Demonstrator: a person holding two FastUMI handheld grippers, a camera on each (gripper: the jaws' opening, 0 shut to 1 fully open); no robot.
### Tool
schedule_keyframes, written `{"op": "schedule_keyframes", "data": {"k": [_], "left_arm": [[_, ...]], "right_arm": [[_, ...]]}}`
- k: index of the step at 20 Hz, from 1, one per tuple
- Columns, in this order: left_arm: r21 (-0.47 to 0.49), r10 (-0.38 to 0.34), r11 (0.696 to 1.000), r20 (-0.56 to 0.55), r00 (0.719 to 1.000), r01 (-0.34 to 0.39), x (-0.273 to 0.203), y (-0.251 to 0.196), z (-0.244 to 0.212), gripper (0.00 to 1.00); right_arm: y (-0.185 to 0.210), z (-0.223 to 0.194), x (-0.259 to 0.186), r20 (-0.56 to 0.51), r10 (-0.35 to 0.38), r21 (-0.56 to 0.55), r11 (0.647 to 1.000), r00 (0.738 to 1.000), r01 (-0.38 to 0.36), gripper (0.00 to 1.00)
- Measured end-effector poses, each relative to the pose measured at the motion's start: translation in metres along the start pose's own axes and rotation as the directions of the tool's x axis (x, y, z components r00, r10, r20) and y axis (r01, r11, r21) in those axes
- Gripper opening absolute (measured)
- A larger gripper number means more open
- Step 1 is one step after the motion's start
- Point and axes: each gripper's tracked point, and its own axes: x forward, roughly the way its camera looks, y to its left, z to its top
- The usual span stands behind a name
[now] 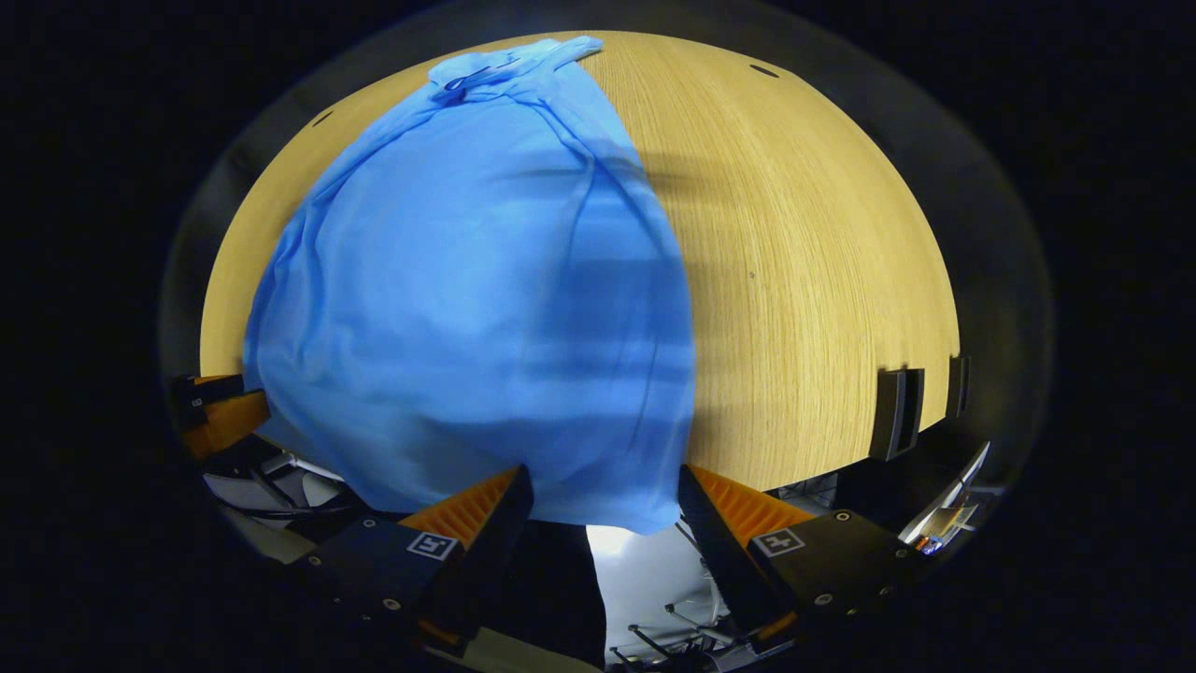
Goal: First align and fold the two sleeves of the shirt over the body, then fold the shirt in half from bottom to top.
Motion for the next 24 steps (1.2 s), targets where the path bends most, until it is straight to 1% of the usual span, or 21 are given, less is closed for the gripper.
{"op": "schedule_keyframes", "data": {"k": [2,4,6,8,9,10,11,12,13,14,15,16,17,18,20,24], "left_arm": [[-0.006,0.006,1.0,-0.008,1.0,-0.006,0.006,0.001,-0.004,0.99],[-0.003,0.03,1.0,-0.005,1.0,-0.03,0.01,0.003,-0.004,0.98],[0.018,0.064,0.998,-0.007,0.998,-0.063,0.012,0.003,-0.006,0.97],[0.039,0.065,0.997,-0.001,0.998,-0.065,0.012,-0.001,-0.004,0.97],[0.035,0.06,0.998,-0.004,0.998,-0.06,0.013,-0.003,-0.003,0.95],[0.037,0.059,0.998,-0.005,0.998,-0.059,0.011,-0.004,-0.004,0.86],[0.041,0.054,0.998,-0.003,0.999,-0.054,0.012,-0.006,-0.003,0.8],[0.036,0.047,0.998,-0.002,0.999,-0.047,0.012,-0.008,-0.002,0.6],[0.023,0.035,0.999,0.003,0.999,-0.035,0.014,-0.011,0.0,0.4],[0.018,0.027,0.999,0.004,1.0,-0.027,0.014,-0.013,0.0,0.21],[0.021,0.014,1.0,0.02,1.0,-0.014,0.014,-0.015,0.002,0.14],[0.017,-0.005,1.0,0.045,0.999,0.004,0.013,-0.017,0.006,0.09],[0.007,-0.031,1.0,0.058,0.998,0.031,0.013,-0.019,0.008,0.07],[-0.003,-0.053,0.999,0.058,0.997,0.053,0.013,-0.021,0.007,0.04],[-0.02,-0.068,0.997,0.05,0.996,0.069,0.012,-0.019,0.006,0.04],[0.022,-0.07,0.997,0.096,0.993,0.068,-0.003,-0.019,0.031,0.04]], "right_arm": [[0.001,-0.001,0.001,0.0,0.013,0.02,1.0,1.0,-0.013,0.97],[0.003,-0.001,0.005,-0.013,0.037,0.029,0.999,0.999,-0.037,0.97],[0.003,-0.001,0.003,-0.009,0.036,0.021,0.999,0.999,-0.036,0.97],[0.003,0.0,0.004,-0.009,0.036,0.025,0.999,0.999,-0.035,0.98],[0.003,-0.001,0.003,-0.009,0.036,0.028,0.999,0.999,-0.036,0.97],[0.004,-0.001,0.001,-0.011,0.038,0.024,0.999,0.999,-0.037,0.96],[0.005,-0.001,0.004,-0.009,0.039,0.004,0.999,0.999,-0.039,0.87],[0.006,0.0,0.002,-0.005,0.041,-0.021,0.999,0.999,-0.041,0.78],[0.008,0.002,0.004,0.008,0.045,-0.062,0.997,0.999,-0.045,0.57],[0.009,0.005,0.004,0.026,0.05,-0.105,0.993,0.998,-0.047,0.46],[0.011,0.006,0.002,0.038,0.055,-0.133,0.99,0.998,-0.05,0.23],[0.012,0.008,0.002,0.05,0.069,-0.142,0.988,0.996,-0.062,0.12],[0.017,0.01,0.003,0.065,0.099,-0.134,0.987,0.993,-0.09,0.04],[0.019,0.009,0.002,0.059,0.118,-0.111,0.988,0.991,-0.111,0.02],[0.019,0.014,-0.004,0.059,0.149,-0.067,0.987,0.987,-0.145,0.01],[0.011,0.05,-0.026,0.13,0.165,-0.035,0.986,0.978,-0.162,0.0]]}}
